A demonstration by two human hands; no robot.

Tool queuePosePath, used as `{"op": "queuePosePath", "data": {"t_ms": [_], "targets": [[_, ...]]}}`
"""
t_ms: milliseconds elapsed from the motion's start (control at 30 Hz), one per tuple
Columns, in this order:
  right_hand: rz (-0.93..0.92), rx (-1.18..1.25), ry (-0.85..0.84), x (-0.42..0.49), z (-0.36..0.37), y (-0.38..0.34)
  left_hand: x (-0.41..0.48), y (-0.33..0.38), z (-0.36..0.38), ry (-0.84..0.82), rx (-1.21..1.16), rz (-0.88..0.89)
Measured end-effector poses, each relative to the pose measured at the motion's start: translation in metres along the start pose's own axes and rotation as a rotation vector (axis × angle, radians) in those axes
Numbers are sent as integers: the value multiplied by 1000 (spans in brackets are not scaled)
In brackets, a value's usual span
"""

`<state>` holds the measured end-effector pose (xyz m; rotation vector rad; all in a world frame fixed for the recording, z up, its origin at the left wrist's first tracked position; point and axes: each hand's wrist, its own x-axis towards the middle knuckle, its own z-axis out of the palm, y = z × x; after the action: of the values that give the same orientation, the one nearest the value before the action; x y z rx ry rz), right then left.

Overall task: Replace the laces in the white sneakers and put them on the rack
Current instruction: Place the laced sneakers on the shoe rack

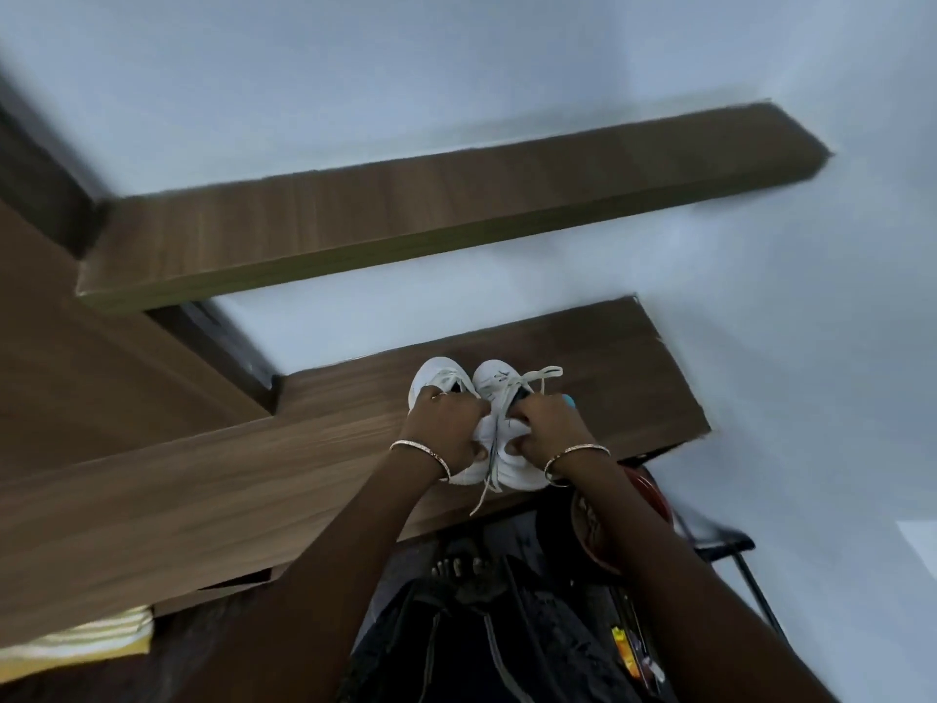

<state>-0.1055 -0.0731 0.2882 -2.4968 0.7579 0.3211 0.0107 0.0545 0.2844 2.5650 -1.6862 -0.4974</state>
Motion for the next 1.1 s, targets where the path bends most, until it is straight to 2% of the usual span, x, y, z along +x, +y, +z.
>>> {"op": "queuePosePath", "data": {"t_ms": [167,500,800,1100], "targets": [[123,51,43,-37,-25,27,17,39,-24,-63,81,162],[547,194,134,-125,-41,125,90,175,-23,-224,205,664],[895,392,244,-218,-17,210,118,313,32,-310,319,1074],[1146,553,377,-261,43,249,111,370,111,-314,368,1283]]}}
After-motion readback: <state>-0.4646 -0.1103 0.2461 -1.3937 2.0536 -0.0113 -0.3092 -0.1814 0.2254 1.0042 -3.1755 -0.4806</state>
